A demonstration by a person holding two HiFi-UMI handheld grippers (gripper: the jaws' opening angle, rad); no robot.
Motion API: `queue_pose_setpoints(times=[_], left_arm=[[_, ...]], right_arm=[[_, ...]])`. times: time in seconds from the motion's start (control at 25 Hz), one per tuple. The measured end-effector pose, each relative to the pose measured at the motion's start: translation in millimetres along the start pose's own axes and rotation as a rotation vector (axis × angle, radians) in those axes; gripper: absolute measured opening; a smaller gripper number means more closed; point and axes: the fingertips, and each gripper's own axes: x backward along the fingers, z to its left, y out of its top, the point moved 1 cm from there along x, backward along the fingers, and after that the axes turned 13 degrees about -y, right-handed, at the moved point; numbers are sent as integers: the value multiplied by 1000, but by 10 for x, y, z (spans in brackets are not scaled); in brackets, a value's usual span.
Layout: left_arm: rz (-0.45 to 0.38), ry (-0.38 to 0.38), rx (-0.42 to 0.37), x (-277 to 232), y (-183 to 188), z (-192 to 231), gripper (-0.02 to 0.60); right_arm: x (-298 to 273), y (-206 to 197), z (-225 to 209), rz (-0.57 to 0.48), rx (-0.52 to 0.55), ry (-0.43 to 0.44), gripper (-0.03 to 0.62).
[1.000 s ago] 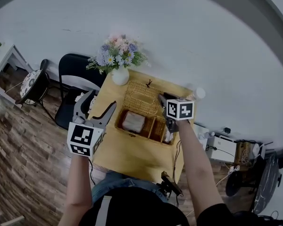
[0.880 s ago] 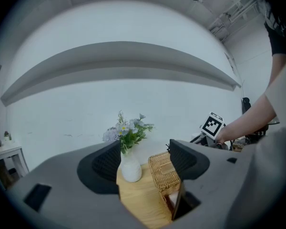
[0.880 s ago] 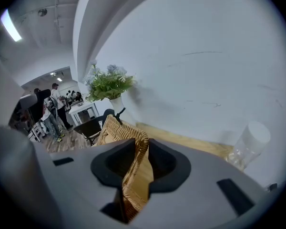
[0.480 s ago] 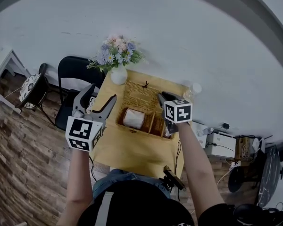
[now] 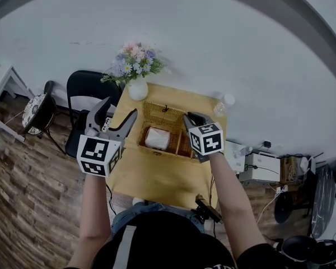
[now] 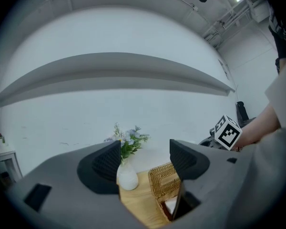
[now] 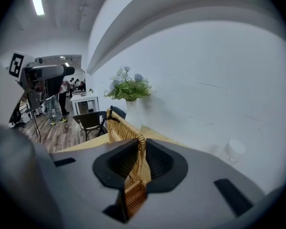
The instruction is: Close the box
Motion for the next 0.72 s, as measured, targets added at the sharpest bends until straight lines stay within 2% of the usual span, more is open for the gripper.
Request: queue_pose_setpoints(times=[0.52,0.72], left_arm=[[-12,-22,23,-5,-54,-47,318],[-13,-30,36,-12,-102,-51,318]], right_arm=[[296,-184,245,-18,56,-4,64],[376,-283,333,-5,44,11,72]])
